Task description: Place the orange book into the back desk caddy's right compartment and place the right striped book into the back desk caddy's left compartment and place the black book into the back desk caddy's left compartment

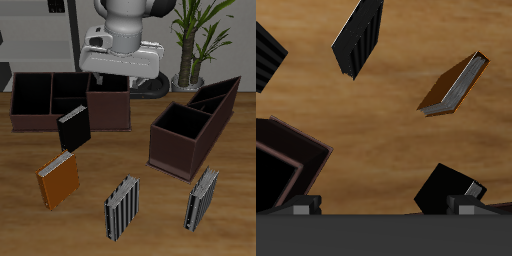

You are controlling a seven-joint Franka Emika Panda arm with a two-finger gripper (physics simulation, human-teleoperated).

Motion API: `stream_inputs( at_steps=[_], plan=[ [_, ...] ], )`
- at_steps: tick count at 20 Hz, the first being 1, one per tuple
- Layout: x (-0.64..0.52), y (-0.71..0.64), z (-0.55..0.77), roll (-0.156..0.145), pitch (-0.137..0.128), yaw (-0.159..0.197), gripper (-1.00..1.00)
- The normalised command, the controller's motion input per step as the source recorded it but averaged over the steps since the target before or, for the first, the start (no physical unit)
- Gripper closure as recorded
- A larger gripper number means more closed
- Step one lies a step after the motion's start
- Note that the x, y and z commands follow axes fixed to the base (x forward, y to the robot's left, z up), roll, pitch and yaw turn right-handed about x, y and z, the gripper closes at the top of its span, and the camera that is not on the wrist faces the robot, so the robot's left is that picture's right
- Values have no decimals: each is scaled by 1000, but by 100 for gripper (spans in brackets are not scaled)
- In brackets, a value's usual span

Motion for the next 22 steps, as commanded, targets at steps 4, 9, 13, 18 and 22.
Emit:
stream_inputs(
  at_steps=[4,9,13,18,22],
  plan=[
    [575,-472,132,-40,26,-37,-100],
    [349,-389,15,-27,28,-3,-100],
    [583,-702,75,-18,-4,-30,-100],
    [260,-218,-74,106,42,-30,-100],
    [287,-150,-170,131,17,-48,-100]
  ],
)
